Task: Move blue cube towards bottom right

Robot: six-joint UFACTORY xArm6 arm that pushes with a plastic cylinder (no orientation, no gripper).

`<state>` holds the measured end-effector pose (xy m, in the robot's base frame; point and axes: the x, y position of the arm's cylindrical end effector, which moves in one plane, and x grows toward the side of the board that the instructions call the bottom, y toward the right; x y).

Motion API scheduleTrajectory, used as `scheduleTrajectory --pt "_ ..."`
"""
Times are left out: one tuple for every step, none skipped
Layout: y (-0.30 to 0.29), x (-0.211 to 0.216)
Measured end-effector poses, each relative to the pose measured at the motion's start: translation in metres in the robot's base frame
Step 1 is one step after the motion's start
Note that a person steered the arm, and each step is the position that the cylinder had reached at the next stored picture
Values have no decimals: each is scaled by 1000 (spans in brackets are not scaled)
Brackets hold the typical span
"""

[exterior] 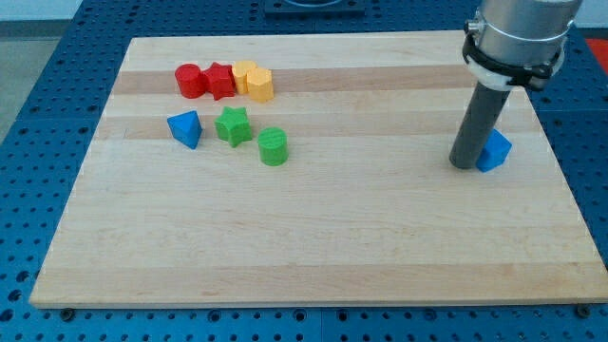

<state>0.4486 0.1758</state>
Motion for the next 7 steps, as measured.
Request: scheduleTrajectory --pt "-23 -26" --pt "-22 -48" --pt "28 -47" --pt "67 -28" --pt "70 15" --pt "70 58" --pt "71 53"
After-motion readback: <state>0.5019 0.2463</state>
